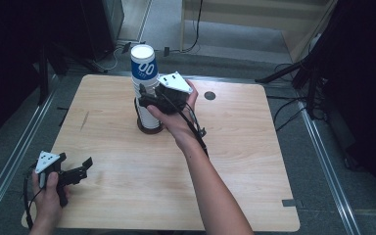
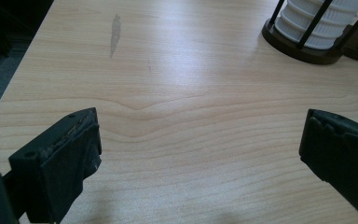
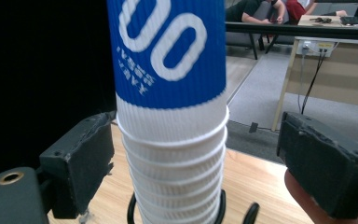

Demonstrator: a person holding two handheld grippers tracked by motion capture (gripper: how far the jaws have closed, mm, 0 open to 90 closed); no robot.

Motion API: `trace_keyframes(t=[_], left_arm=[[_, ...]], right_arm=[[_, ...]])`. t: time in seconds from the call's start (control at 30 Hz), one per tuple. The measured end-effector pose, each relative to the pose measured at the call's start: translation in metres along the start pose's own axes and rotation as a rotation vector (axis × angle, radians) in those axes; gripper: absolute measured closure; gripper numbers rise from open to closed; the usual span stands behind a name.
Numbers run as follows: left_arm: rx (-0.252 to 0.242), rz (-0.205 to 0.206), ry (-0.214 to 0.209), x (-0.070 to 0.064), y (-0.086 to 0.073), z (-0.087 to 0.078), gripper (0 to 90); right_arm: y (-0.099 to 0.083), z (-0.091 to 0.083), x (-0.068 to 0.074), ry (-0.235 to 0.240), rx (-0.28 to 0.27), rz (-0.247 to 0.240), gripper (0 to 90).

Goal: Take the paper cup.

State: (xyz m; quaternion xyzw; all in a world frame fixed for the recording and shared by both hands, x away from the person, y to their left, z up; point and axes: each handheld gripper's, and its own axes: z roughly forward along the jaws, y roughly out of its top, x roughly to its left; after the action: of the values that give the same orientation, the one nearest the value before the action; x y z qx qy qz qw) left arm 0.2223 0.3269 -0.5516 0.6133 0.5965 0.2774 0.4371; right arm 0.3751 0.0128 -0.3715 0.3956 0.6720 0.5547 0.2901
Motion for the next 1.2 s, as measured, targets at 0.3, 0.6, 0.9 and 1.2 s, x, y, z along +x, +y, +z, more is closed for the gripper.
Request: trace_keyframes(t=[0.3, 0.6, 0.9, 1.2], left_arm=[[0.003, 0.008, -0.004, 0.000, 0.000, 0.000, 0.0], [0.004, 0.013, -0.004, -0.001, 0.000, 0.000, 0.0], [0.004, 0.014, -0.007, -0.001, 0.000, 0.000, 0.0], [0.004, 0.014, -0.007, -0.001, 0.000, 0.000, 0.0]], right_arm=[[0.004, 0.016, 0.005, -0.001, 0.006, 0.011, 10.7], [0.013, 0.031, 0.013, -0.018, -0.005, 0.002, 10.7], [0.016, 0.044, 0.015, -0.044, -0.009, 0.011, 10.8], [0.014, 0.054, 0.016, -0.057, -0.008, 0.003, 12.7]])
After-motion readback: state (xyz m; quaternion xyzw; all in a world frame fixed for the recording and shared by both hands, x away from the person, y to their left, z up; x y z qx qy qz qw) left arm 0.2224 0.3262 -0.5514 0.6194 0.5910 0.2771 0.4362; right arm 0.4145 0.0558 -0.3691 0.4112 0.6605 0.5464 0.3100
